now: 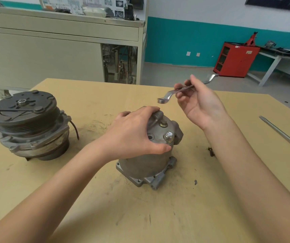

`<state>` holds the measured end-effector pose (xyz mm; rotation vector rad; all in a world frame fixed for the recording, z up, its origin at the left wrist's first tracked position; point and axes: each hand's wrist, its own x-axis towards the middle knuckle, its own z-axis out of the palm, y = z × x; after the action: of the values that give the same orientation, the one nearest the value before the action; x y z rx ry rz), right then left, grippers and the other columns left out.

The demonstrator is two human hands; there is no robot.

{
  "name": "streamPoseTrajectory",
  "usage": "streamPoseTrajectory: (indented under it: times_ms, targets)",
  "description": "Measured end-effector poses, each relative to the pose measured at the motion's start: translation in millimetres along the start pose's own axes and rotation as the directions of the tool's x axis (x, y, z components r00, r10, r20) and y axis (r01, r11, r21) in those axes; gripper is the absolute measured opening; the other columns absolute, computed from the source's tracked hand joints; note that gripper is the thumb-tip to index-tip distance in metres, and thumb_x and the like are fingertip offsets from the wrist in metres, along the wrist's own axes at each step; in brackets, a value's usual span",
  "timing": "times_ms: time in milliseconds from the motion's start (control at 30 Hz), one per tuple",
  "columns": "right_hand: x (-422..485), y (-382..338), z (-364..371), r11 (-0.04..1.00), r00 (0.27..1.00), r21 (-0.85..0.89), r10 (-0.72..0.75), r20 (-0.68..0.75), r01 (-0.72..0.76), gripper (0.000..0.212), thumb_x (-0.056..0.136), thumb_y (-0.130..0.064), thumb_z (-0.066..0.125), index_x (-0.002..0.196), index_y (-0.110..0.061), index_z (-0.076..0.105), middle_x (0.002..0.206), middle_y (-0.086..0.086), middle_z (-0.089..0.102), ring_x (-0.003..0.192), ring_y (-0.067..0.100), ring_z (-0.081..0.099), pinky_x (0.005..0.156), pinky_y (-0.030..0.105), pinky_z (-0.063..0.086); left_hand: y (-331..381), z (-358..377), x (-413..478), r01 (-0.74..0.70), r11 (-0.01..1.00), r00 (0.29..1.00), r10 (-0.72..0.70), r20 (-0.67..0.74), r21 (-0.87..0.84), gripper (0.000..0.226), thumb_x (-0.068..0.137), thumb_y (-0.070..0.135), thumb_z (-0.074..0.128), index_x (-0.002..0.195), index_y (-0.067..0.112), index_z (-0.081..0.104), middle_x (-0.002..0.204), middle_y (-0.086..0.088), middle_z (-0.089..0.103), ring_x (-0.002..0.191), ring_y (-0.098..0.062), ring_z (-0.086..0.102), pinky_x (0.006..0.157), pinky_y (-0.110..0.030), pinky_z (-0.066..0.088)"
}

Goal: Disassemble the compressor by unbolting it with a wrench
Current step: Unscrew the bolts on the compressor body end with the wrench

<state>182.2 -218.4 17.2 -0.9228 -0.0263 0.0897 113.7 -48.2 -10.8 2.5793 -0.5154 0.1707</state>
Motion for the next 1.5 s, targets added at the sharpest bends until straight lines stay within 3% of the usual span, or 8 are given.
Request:
streamPoseTrajectory:
  times_ms: [100, 267, 733, 967, 1100, 1200, 1333, 1500]
  targets:
    - [-35, 3, -7, 0.968, 0.977, -0.135, -0.21, 0.033, 0.212, 0.017, 0.1, -0.011, 0.044, 0.086, -0.006, 0.052, 0.08, 0.016, 0.072, 0.071, 0.023, 0.071, 0.062, 0.024, 0.055, 0, 0, 0, -0.005, 1.0, 1.0, 0.005, 0.004, 0.0, 0.089, 0.069, 0.063, 0.068, 0.144, 0.028, 0.033, 0.115, 0.022, 0.042, 0.101, 0.001, 0.038, 0.107, -0.03, 0.025]
    - [-80, 35, -23, 0.681, 0.791, -0.437, -0.597, 0.132, 0.587, 0.013, 0.097, -0.009, 0.048, 0.091, -0.011, 0.059, 0.093, 0.009, 0.072, 0.086, 0.025, 0.072, 0.076, 0.028, 0.056, 0, 1, 0, -0.007, 1.0, 1.0, 0.007, -0.005, 0.001, 0.09, 0.07, 0.063, 0.069, 0.144, 0.027, 0.034, 0.13, 0.015, 0.051, 0.118, -0.007, 0.048, 0.108, -0.032, 0.027]
    - [-90, 69, -51, 0.569, 0.702, -0.417, -0.624, 0.343, 0.709, 0.012, 0.095, -0.013, 0.045, 0.097, -0.011, 0.056, 0.109, 0.009, 0.068, 0.093, 0.028, 0.067, 0.084, 0.032, 0.052, 2, 0, -1, 0.007, 1.0, 1.0, -0.007, 0.005, 0.001, 0.097, 0.057, 0.07, 0.054, 0.143, 0.028, 0.035, 0.118, 0.02, 0.047, 0.107, -0.002, 0.046, 0.105, -0.029, 0.028]
    - [-17, 26, -50, 0.948, 0.982, -0.265, -0.154, 0.106, 0.177, 0.017, 0.096, -0.005, 0.039, 0.085, -0.01, 0.052, 0.079, 0.007, 0.069, 0.049, 0.016, 0.05, 0.046, 0.02, 0.037, 0, 0, 1, 0.001, 1.0, 1.0, -0.001, -0.002, 0.007, 0.091, 0.068, 0.066, 0.07, 0.143, 0.028, 0.034, 0.114, 0.022, 0.042, 0.099, 0.0, 0.038, 0.103, -0.029, 0.026]
    - [32, 10, -32, 0.889, 0.935, -0.432, 0.27, 0.228, -0.152, 0.011, 0.092, -0.011, 0.044, 0.093, -0.009, 0.056, 0.079, 0.004, 0.067, 0.047, 0.008, 0.045, 0.045, 0.017, 0.03, 0, -1, 0, 0.008, 1.0, 1.0, -0.008, 0.006, 0.012, 0.091, 0.065, 0.066, 0.065, 0.143, 0.03, 0.033, 0.113, 0.023, 0.041, 0.096, 0.002, 0.036, 0.098, -0.025, 0.024]
    - [43, 7, -19, 0.901, 0.901, -0.385, 0.323, 0.29, -0.199, 0.01, 0.092, -0.011, 0.045, 0.093, -0.009, 0.055, 0.071, 0.005, 0.068, 0.044, 0.008, 0.049, 0.044, 0.014, 0.037, 0, 0, 0, 0.01, 1.0, 1.0, -0.01, 0.004, 0.017, 0.09, 0.067, 0.065, 0.065, 0.143, 0.03, 0.033, 0.114, 0.023, 0.041, 0.097, 0.004, 0.036, 0.098, -0.024, 0.022]
    - [30, 1, -10, 0.985, 0.932, -0.125, 0.155, 0.327, -0.12, 0.015, 0.096, -0.01, 0.043, 0.086, -0.008, 0.053, 0.067, 0.007, 0.069, 0.046, 0.008, 0.058, 0.045, 0.014, 0.047, -1, 1, 0, -0.003, 1.0, 1.0, 0.003, -0.015, 0.012, 0.089, 0.068, 0.063, 0.068, 0.143, 0.03, 0.034, 0.114, 0.023, 0.042, 0.099, 0.004, 0.036, 0.099, -0.022, 0.021]
    - [-20, 8, -7, 0.806, 0.874, -0.337, -0.448, 0.189, 0.486, 0.015, 0.099, -0.018, 0.049, 0.085, -0.011, 0.049, 0.075, 0.009, 0.073, 0.058, 0.019, 0.069, 0.053, 0.02, 0.053, -1, 1, 0, 0.01, 0.999, 1.0, -0.01, 0.002, 0.031, 0.093, 0.067, 0.067, 0.064, 0.144, 0.029, 0.032, 0.114, 0.022, 0.04, 0.099, 0.003, 0.036, 0.098, -0.024, 0.022]
